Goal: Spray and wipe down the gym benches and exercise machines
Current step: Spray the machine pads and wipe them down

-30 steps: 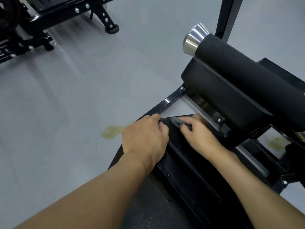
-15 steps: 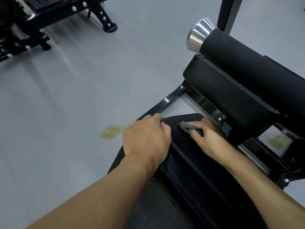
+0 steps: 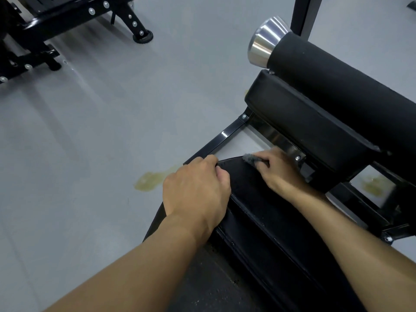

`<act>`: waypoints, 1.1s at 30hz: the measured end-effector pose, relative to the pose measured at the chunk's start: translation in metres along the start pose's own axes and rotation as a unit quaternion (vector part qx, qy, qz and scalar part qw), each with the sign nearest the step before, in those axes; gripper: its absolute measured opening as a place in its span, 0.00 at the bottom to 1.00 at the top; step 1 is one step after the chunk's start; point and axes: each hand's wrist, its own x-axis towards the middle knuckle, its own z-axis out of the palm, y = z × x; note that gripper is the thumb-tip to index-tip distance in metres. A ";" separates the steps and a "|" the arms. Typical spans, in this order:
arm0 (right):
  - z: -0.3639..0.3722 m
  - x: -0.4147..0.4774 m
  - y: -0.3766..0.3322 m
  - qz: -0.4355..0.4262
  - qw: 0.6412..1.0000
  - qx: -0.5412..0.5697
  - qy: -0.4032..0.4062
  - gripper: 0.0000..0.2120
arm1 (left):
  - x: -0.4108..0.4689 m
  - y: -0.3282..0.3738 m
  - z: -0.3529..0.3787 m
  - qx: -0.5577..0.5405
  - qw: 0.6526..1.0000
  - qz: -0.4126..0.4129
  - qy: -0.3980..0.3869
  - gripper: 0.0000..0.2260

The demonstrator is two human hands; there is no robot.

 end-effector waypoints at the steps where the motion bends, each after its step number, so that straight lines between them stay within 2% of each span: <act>1: 0.003 0.012 -0.003 0.009 1.000 0.000 0.003 0.12 | 0.000 0.000 0.000 -0.001 1.000 0.000 0.000 0.14; 3: 0.001 0.018 -0.008 0.015 1.000 0.002 -0.006 0.12 | 0.000 0.001 0.000 -0.001 1.000 -0.002 -0.001 0.14; 7: -0.011 -0.019 0.013 -0.029 0.999 0.005 -0.018 0.12 | 0.000 0.001 0.000 -0.003 1.000 0.002 -0.002 0.15; 14: -0.003 0.022 0.003 0.025 0.999 0.015 -0.014 0.11 | 0.000 0.001 -0.001 -0.001 1.000 0.001 -0.005 0.15; 18: -0.012 -0.021 0.020 -0.024 0.999 0.001 -0.027 0.14 | 0.000 0.001 -0.002 -0.009 1.000 0.000 -0.004 0.16; 25: -0.005 0.032 0.003 0.080 0.997 -0.005 -0.022 0.13 | 0.000 0.000 -0.001 -0.013 1.000 0.000 0.001 0.15; 29: -0.017 -0.008 0.020 0.024 1.000 0.000 -0.020 0.11 | 0.000 -0.001 -0.002 -0.015 1.000 0.007 -0.001 0.15; 33: -0.011 0.014 0.021 0.065 0.998 -0.002 -0.008 0.11 | 0.000 -0.001 -0.002 -0.021 1.000 0.004 0.003 0.15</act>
